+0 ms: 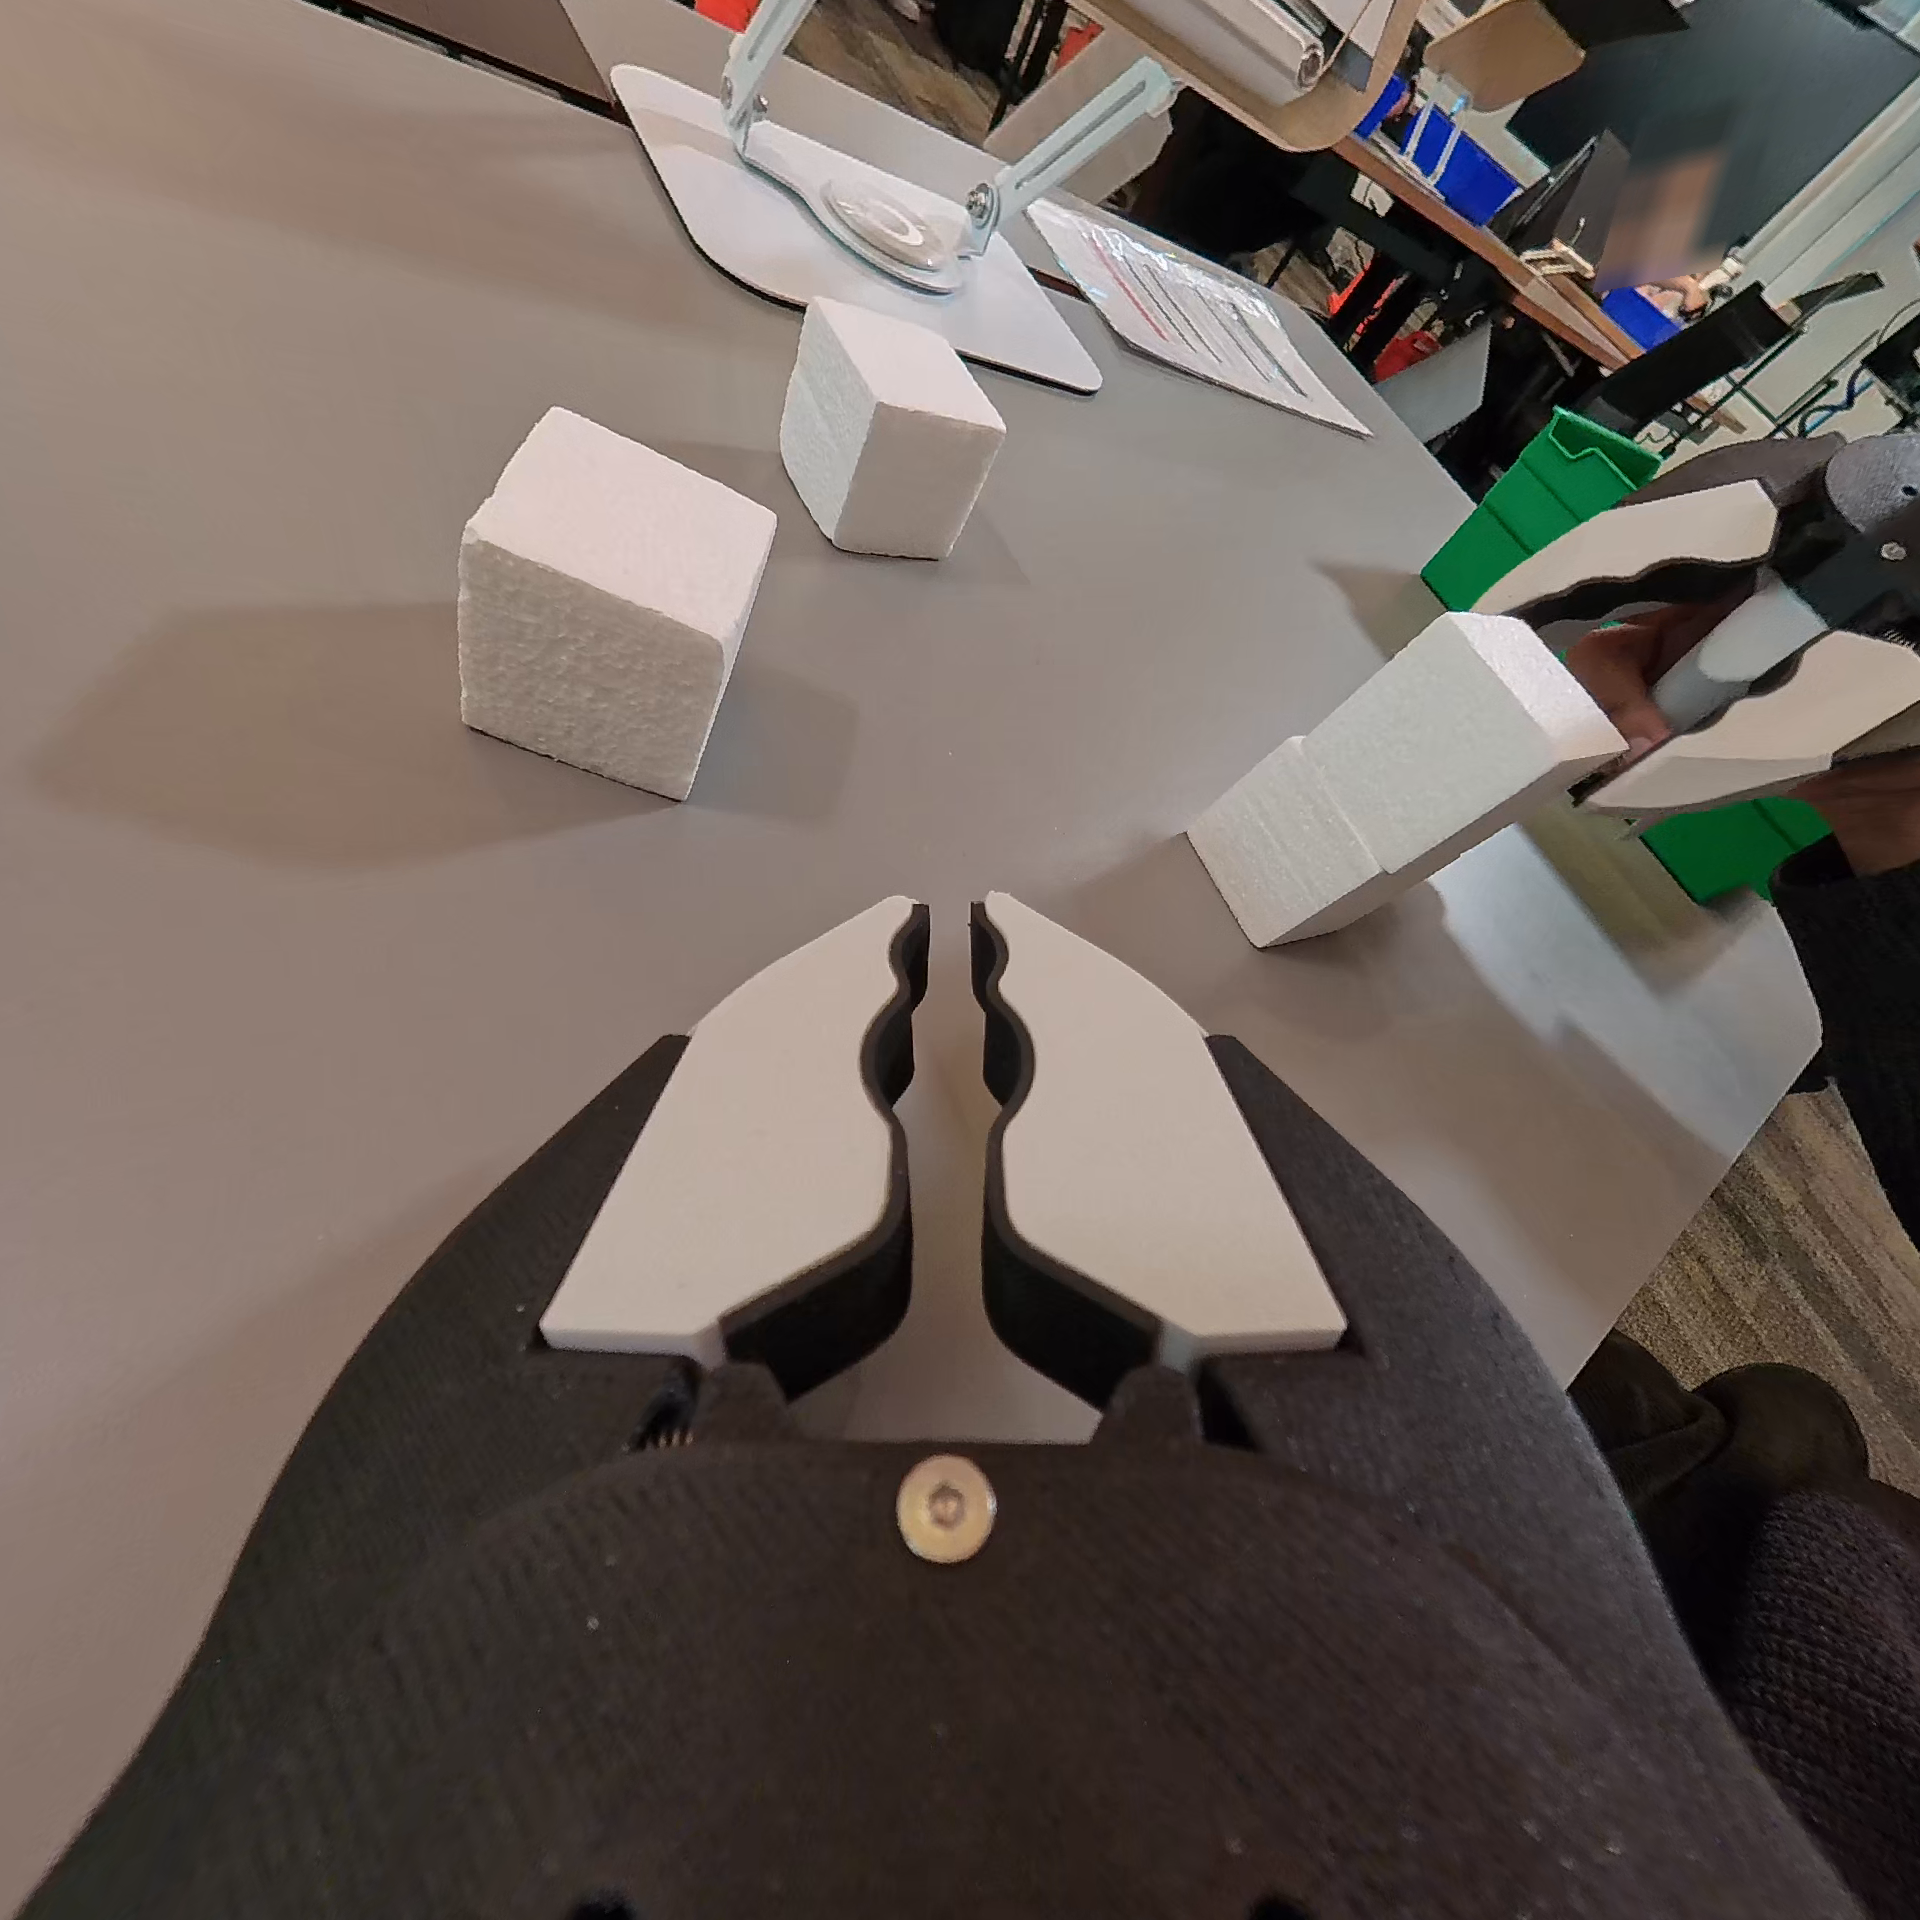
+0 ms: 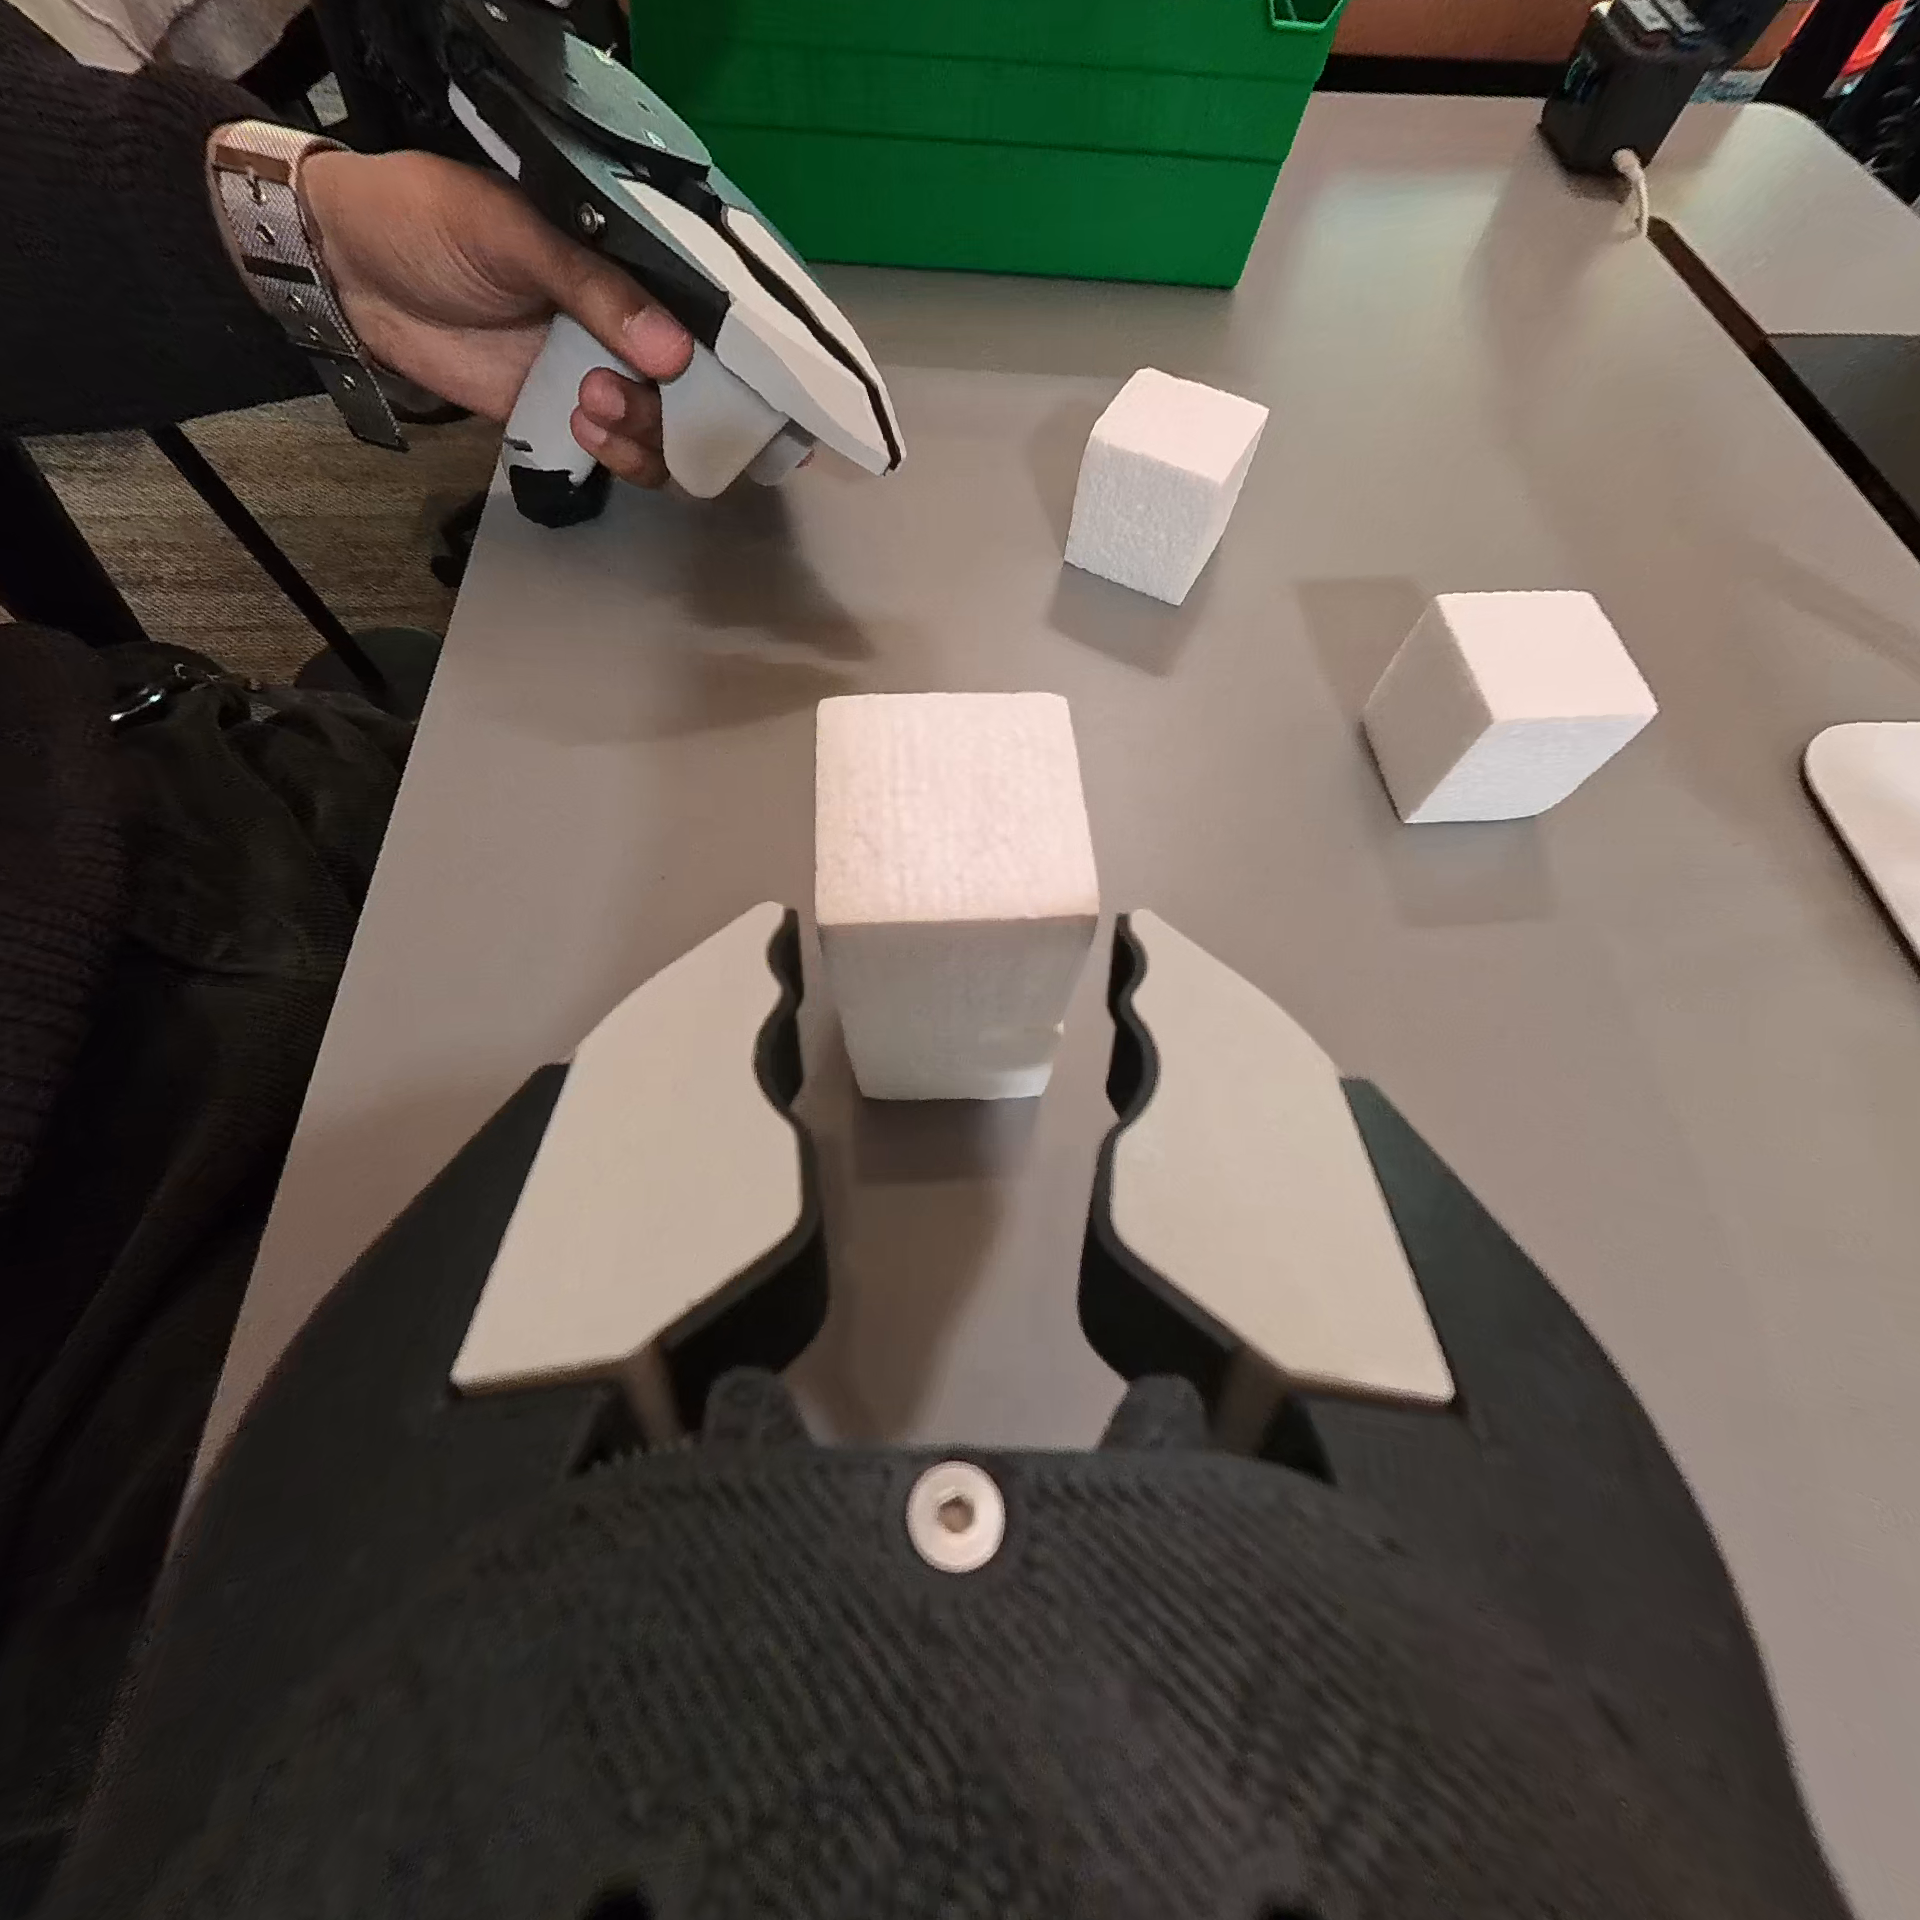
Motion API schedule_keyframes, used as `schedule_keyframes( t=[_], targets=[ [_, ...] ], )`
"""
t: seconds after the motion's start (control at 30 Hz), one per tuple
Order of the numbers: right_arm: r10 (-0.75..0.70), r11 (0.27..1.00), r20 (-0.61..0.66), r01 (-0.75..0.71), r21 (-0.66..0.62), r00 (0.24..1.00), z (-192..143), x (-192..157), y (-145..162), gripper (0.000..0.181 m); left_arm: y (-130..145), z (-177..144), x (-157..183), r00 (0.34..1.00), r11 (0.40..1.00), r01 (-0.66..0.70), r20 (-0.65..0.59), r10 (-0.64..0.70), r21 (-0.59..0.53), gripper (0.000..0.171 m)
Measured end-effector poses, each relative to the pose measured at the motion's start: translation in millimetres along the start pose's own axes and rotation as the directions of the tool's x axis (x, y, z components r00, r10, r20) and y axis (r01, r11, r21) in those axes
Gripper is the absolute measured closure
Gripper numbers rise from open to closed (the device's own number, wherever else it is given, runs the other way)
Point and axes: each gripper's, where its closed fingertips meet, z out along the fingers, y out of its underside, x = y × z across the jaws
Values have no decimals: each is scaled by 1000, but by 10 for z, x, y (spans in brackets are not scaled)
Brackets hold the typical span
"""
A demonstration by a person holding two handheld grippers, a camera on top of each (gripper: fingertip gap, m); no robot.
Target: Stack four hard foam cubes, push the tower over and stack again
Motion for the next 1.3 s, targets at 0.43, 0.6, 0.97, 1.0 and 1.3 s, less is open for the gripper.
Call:
schedule_keyframes(
  t=[0.43,0.6,0.97,1.0,1.3],
  targets=[
    [160,948,-32,-145,283,987,-311,278,-356,116,-36,-49,-5,1000,1000,-11,22,10,25,164],
    [306,915,-120,-257,310,944,-250,798,-194,117,-73,-116,-31,996,997,-65,64,62,45,165],
    [78,996,-126,-84,-40,989,826,1598,39,106,-40,-77,39,994,995,-96,46,95,22,164],
    [61,996,-120,-68,-55,991,909,1625,34,105,-39,-74,40,995,996,-89,42,88,21,164],
    [-5,1000,-81,3,-26,997,1087,1551,-166,130,5,-66,37,999,999,-40,8,40,3,163]
  ],
)
